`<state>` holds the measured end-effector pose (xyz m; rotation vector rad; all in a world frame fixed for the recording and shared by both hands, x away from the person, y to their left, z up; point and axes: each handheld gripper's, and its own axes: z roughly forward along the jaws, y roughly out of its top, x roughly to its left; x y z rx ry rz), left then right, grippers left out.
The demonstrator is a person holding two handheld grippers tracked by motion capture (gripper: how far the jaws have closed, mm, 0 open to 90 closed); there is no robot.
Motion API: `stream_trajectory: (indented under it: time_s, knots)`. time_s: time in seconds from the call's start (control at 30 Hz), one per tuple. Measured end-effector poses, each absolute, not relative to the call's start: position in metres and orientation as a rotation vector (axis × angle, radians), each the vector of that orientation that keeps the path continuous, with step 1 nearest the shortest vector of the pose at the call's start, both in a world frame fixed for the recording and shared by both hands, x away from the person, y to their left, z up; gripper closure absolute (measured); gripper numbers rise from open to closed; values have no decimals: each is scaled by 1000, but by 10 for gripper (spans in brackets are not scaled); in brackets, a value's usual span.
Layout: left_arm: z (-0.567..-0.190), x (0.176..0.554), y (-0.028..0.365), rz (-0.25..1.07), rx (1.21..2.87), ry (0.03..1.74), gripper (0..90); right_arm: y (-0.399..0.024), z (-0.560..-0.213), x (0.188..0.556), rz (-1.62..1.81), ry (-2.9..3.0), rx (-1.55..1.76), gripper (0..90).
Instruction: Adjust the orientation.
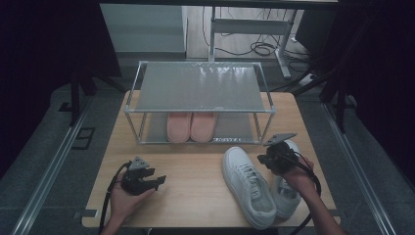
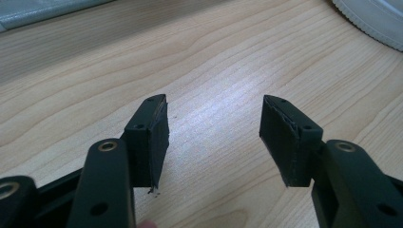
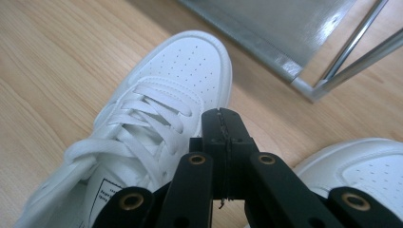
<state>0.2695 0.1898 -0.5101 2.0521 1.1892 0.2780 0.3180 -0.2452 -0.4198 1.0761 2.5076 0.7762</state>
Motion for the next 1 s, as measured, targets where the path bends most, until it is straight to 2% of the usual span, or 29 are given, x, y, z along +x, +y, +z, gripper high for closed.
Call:
stream_trajectory:
  time_s: [0.47,1.0]
  knots:
    - [-509,268,189,281,2046,1185,437,-233,-446,330,561,2596,1092,900]
    - [-508,268,189,284,2048,1179,437,-220,-456,332,474,2655,1081,900]
